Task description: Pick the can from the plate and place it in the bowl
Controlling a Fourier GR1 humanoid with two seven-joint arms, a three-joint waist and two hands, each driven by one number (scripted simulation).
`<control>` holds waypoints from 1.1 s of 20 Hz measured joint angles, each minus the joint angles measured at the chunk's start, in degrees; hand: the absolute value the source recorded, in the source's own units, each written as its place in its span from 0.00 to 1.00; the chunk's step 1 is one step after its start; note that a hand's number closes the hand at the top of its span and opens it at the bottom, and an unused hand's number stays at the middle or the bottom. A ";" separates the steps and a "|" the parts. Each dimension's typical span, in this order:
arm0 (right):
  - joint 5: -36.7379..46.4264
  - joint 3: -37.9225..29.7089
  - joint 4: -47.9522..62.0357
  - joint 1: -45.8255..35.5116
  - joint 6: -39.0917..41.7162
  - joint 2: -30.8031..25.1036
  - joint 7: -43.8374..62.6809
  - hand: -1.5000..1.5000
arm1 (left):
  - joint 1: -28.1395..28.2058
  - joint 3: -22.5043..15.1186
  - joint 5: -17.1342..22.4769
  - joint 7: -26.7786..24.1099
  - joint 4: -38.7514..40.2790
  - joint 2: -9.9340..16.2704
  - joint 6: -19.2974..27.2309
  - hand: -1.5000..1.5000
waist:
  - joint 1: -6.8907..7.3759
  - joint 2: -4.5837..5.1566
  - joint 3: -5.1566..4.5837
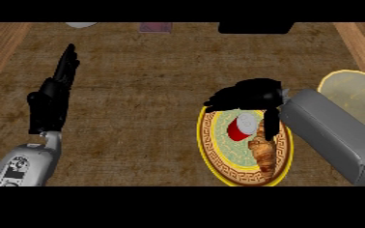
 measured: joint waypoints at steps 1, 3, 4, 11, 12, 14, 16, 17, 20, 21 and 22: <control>0.65 0.04 0.35 0.68 -0.54 0.44 -0.17 0.00 | 0.47 0.62 0.42 -0.01 -0.46 0.30 -0.61 0.50 | -0.05 -0.02 0.00; 1.71 -0.06 1.93 0.33 -0.57 2.07 -0.20 0.00 | -0.06 1.21 0.27 0.42 -0.51 0.51 -1.25 0.50 | -0.08 -0.03 -0.02; 2.27 -0.06 2.50 0.49 -0.92 2.37 -0.77 0.00 | -0.16 1.76 0.60 0.73 -0.78 0.91 -1.94 0.50 | -0.09 -0.06 -0.04; 7.12 0.82 6.32 0.41 -3.37 6.05 -3.30 1.00 | 1.01 2.13 -0.57 0.83 -1.81 -0.65 -2.19 0.50 | -0.05 -0.35 -0.36; 7.84 0.91 6.08 0.46 -4.03 6.50 -3.63 1.00 | 0.49 2.68 -0.46 1.15 -1.63 -0.33 -2.56 0.50 | -0.14 -0.38 -0.41; 9.14 0.76 6.27 0.78 -5.72 6.91 -5.09 1.00 | 0.22 3.00 -0.83 0.36 -0.65 -0.69 -2.68 0.50 | -0.26 -0.47 -0.51; 10.25 0.37 6.92 1.06 -6.87 7.17 -6.45 1.00 | -0.13 3.12 -1.16 0.78 -1.05 -0.93 -2.84 0.50 | -0.28 -0.56 -0.59; 10.52 0.05 7.19 1.10 -7.26 7.32 -7.07 1.00 | -0.14 3.10 -1.43 1.22 -1.48 -1.10 -2.77 0.50 | -0.29 -0.58 -0.59; 11.24 -0.59 7.55 1.23 -7.63 8.32 -7.61 1.00 | 0.04 2.78 -2.13 2.20 -2.46 -1.54 -2.89 0.50 | -0.34 -0.63 -0.63; 11.15 -0.94 7.88 1.12 -7.63 8.70 -7.87 1.00 | 0.71 2.71 -2.39 2.02 -3.00 -1.82 -2.67 0.50 | -0.27 -0.63 -0.62; 11.05 -1.23 7.50 1.44 -7.78 8.22 -8.53 1.00 | 1.06 2.87 -2.29 2.05 -3.31 -1.77 -2.94 0.50 | -0.31 -0.63 -0.61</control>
